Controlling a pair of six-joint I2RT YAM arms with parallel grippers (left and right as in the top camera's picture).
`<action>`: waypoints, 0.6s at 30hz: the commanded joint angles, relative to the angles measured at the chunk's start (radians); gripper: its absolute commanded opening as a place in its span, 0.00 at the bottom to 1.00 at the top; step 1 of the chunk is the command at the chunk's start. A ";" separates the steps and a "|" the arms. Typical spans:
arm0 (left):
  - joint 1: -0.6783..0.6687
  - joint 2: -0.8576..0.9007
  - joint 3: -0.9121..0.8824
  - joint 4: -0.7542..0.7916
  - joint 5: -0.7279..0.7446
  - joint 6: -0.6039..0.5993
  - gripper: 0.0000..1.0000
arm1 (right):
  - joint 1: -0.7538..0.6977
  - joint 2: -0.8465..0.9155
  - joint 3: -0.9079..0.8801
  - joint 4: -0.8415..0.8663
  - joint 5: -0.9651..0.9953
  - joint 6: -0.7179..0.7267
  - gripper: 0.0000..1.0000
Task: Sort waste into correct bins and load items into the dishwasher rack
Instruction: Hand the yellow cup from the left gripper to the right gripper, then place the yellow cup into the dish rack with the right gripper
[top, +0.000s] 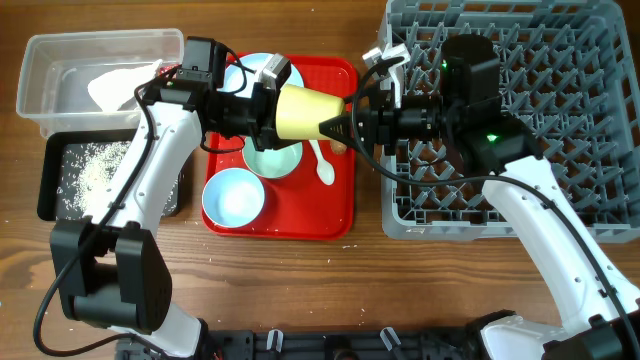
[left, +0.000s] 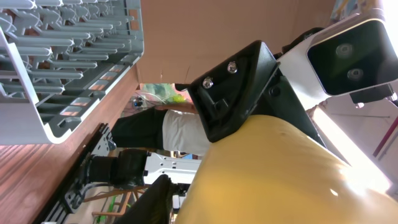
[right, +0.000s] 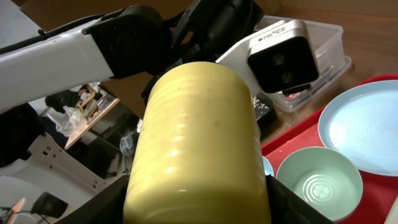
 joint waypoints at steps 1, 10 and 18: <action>-0.002 -0.013 0.012 0.002 0.026 0.002 0.31 | -0.037 -0.006 0.001 -0.008 0.005 -0.008 0.51; -0.002 -0.013 0.012 0.012 0.026 -0.013 0.31 | -0.272 -0.027 0.001 -0.233 -0.101 -0.172 0.55; -0.002 -0.013 0.012 0.064 -0.107 -0.013 0.32 | -0.426 -0.139 0.003 -0.577 0.198 -0.173 0.55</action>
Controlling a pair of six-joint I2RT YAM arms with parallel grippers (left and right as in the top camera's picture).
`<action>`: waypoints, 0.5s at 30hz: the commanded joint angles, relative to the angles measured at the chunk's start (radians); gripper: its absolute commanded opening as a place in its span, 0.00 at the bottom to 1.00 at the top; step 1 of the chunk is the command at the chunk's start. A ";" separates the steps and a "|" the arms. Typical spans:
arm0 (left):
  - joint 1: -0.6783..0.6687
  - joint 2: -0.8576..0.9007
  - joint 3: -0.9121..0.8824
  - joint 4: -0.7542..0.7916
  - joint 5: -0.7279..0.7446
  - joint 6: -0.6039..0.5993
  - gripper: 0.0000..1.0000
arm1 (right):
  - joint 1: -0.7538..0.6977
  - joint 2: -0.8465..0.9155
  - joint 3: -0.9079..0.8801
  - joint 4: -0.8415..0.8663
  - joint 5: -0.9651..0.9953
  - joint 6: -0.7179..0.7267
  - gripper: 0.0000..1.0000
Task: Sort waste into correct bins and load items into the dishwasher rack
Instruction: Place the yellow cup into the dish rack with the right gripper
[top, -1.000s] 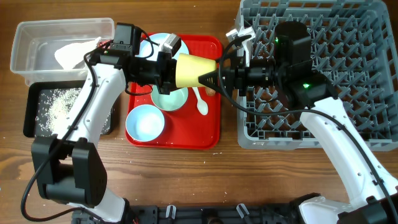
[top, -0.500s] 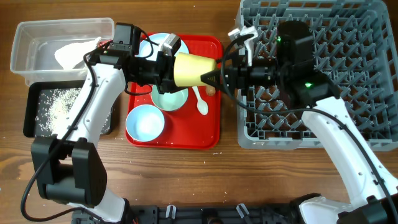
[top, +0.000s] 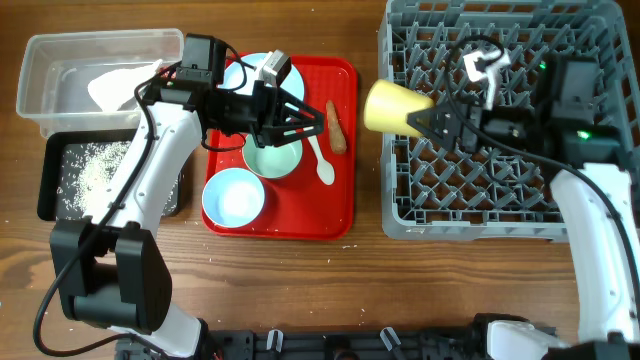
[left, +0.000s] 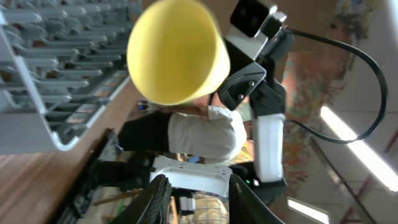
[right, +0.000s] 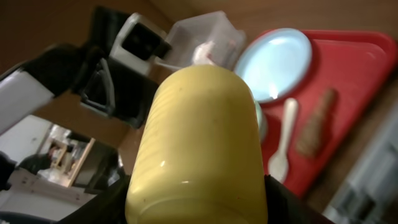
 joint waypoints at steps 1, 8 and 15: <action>-0.002 -0.013 0.012 0.006 -0.178 0.002 0.32 | -0.029 -0.090 0.009 -0.132 0.312 0.037 0.55; -0.002 -0.013 0.013 0.010 -0.618 0.001 0.29 | -0.005 -0.176 0.018 -0.407 0.824 0.269 0.56; -0.007 -0.013 0.013 0.001 -0.965 0.001 0.28 | 0.092 -0.114 0.018 -0.530 1.019 0.391 0.60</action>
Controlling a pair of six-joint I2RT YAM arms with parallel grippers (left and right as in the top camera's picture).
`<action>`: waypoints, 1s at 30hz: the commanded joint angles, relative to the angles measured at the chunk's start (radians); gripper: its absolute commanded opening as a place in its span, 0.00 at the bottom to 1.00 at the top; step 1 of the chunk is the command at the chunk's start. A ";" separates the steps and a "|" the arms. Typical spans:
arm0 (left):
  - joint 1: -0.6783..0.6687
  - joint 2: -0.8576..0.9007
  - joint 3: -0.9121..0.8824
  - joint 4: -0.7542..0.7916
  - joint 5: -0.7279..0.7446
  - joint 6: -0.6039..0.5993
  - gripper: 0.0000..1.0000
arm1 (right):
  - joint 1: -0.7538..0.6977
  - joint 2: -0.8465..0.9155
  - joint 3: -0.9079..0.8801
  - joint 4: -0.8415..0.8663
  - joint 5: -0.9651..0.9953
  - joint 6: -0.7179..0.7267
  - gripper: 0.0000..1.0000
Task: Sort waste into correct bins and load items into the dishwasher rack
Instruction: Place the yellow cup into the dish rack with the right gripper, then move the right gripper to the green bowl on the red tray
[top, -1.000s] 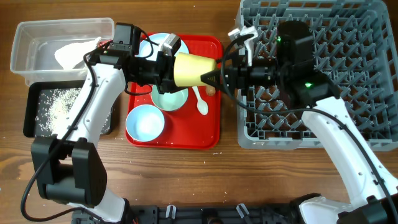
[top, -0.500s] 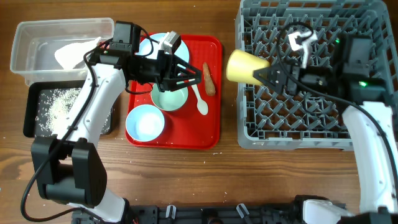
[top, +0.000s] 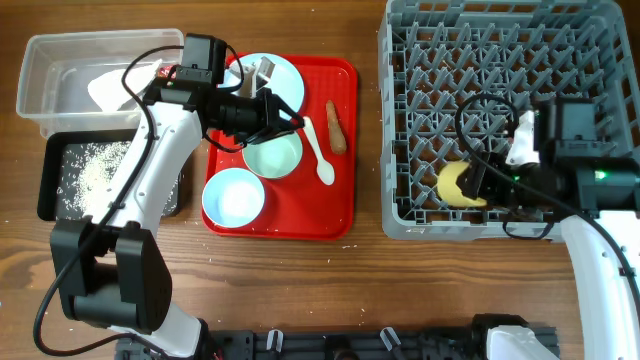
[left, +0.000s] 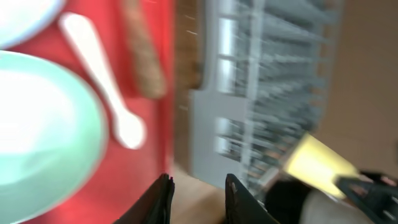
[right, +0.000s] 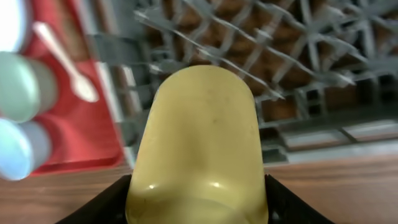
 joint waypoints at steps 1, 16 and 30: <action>-0.009 -0.013 0.012 -0.002 -0.199 0.002 0.28 | 0.026 0.063 0.016 -0.017 0.114 0.064 0.60; -0.065 -0.013 0.012 -0.009 -0.402 0.002 0.29 | 0.026 0.306 0.027 0.087 0.056 0.003 0.94; -0.047 -0.024 0.039 -0.044 -0.502 -0.005 0.31 | 0.216 0.238 0.336 0.217 -0.119 -0.015 0.92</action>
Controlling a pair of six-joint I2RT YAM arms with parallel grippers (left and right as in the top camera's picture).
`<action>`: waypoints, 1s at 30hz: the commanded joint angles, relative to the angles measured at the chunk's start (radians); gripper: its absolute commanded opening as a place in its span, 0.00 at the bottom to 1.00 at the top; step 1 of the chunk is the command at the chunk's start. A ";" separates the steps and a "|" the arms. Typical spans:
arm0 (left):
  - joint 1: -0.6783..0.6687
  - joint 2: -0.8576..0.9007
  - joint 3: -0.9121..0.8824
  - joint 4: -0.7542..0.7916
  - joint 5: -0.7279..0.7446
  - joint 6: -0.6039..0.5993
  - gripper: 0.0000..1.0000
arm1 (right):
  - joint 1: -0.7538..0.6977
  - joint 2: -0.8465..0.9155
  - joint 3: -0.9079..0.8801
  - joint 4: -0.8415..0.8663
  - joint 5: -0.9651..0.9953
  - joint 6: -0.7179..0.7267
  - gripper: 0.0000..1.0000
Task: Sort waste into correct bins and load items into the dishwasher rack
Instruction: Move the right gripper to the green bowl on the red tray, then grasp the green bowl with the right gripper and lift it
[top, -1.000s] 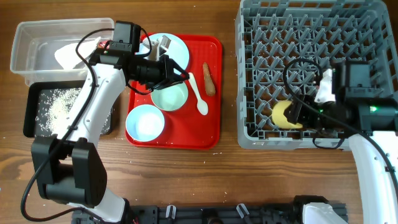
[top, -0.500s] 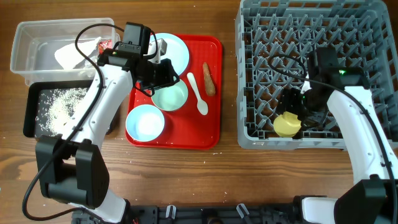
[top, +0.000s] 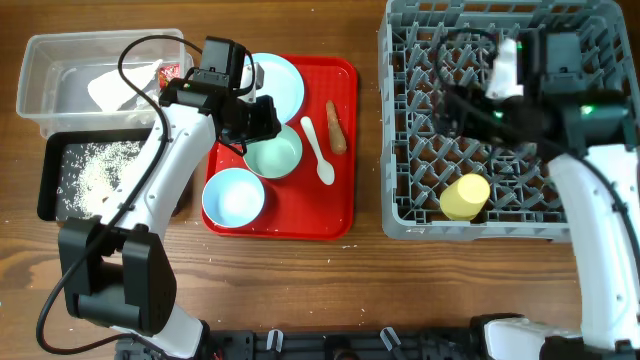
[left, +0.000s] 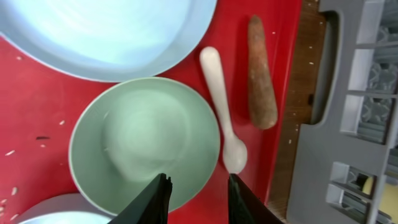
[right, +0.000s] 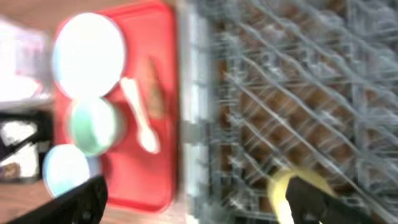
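The yellow cup (top: 465, 196) sits in the front left part of the grey dishwasher rack (top: 590, 225), seen blurred in the right wrist view (right: 287, 185). My right gripper (top: 458, 100) hovers open and empty over the rack's back left, well clear of the cup. My left gripper (left: 198, 200) is open, pointing down at the near edge of the green bowl (left: 143, 143) on the red tray (top: 345, 205). On the tray also lie a white spoon (left: 221, 106), a brown food scrap (left: 261, 81), a pale blue plate (left: 118, 31) and a blue bowl (top: 233, 197).
A clear plastic bin (top: 60, 60) holding white paper stands at the back left. In front of it is a black bin (top: 55, 190) with white grains. The rack's wall (left: 354, 112) rises just right of the tray.
The right gripper has let go of the yellow cup, which stays in the rack's front left, and now stands open further back. The left gripper now faces down over the green bowl.
The yellow cup was between both grippers above the tray. Then the right gripper alone held it at the rack's left edge, with the left open. Then the cup was low in the rack's front left; now it rests there, released.
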 joint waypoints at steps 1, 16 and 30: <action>0.039 -0.038 0.076 -0.064 -0.034 -0.005 0.31 | 0.145 0.030 0.011 0.114 -0.050 0.062 0.91; 0.329 -0.159 0.165 -0.142 -0.038 -0.002 0.91 | 0.496 0.631 0.011 0.567 0.048 0.399 0.57; 0.338 -0.159 0.164 -0.152 -0.049 -0.002 1.00 | 0.536 0.727 0.012 0.572 0.064 0.415 0.22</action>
